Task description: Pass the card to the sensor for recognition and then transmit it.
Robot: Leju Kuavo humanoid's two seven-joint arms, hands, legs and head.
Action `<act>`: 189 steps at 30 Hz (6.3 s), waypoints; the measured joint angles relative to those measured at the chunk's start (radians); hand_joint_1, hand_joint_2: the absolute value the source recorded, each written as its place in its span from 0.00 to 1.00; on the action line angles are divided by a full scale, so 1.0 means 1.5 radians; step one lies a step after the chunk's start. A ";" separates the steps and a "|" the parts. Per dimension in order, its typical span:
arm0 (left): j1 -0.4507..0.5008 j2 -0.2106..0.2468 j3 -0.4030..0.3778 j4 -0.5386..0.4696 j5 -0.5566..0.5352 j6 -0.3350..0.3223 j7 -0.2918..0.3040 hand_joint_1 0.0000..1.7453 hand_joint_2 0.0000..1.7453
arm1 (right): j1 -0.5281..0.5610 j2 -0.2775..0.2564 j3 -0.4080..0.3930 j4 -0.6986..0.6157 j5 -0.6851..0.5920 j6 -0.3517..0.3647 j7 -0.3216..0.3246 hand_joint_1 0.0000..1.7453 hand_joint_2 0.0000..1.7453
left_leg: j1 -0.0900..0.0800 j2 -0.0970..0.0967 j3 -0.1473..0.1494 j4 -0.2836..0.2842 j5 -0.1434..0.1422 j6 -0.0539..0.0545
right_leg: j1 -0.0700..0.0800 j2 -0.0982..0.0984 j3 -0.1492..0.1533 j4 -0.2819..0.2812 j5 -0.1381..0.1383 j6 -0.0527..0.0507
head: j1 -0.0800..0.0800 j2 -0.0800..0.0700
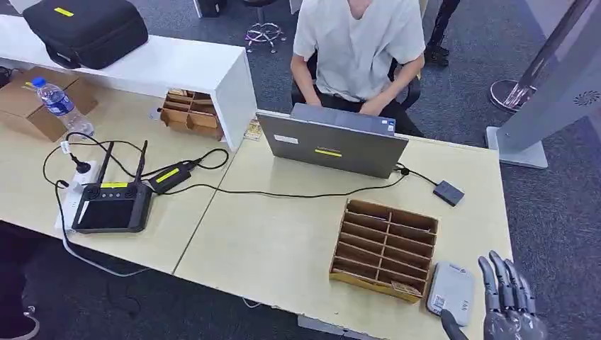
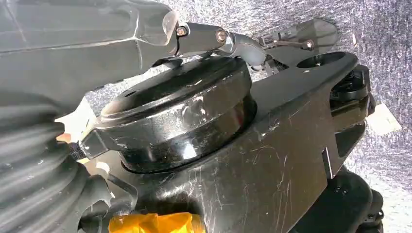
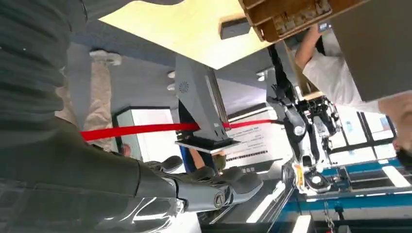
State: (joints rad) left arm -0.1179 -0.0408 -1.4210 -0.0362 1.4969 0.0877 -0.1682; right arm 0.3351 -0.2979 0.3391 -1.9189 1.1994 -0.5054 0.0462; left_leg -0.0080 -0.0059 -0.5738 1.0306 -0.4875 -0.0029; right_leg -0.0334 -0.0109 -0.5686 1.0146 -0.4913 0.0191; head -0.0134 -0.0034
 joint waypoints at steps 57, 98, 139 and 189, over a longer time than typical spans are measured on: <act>-0.003 0.001 0.000 0.000 0.001 0.000 0.012 0.00 1.00 | -0.157 0.022 0.159 0.245 -0.053 0.014 -0.029 0.00 1.00 | 0.000 0.000 0.000 0.000 0.000 0.000 | 0.000 0.000 0.000 0.000 0.000 0.000 | 0.000 0.000; -0.003 0.002 0.000 0.000 0.007 -0.001 0.012 0.00 1.00 | -0.147 0.040 0.121 0.277 -0.070 0.031 -0.042 1.00 1.00 | 0.000 0.000 0.000 0.000 0.000 0.000 | 0.000 0.000 0.000 0.000 0.000 0.000 | 0.000 0.000; -0.003 0.002 0.000 0.000 0.006 0.007 0.005 0.00 1.00 | -0.159 0.043 0.088 0.242 -0.057 0.024 -0.062 1.00 1.00 | 0.000 0.000 0.000 0.000 0.000 0.000 | 0.000 0.000 0.000 0.000 0.000 0.000 | 0.000 0.000; -0.009 0.001 0.000 -0.001 -0.062 0.003 0.030 0.00 1.00 | -0.374 0.081 0.024 0.240 -0.078 0.092 -0.118 1.00 1.00 | 0.000 0.000 0.000 0.000 0.001 -0.001 | 0.000 0.001 0.000 0.001 0.001 0.000 | 0.000 0.000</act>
State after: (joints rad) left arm -0.1315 -0.0389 -1.4214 -0.0374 1.4046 0.0916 -0.1228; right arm -0.2260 -0.1762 0.3746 -1.5591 1.0830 -0.3681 -0.1308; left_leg -0.0078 -0.0053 -0.5734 1.0308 -0.4862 -0.0037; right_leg -0.0332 -0.0101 -0.5685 1.0156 -0.4904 0.0184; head -0.0133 -0.0034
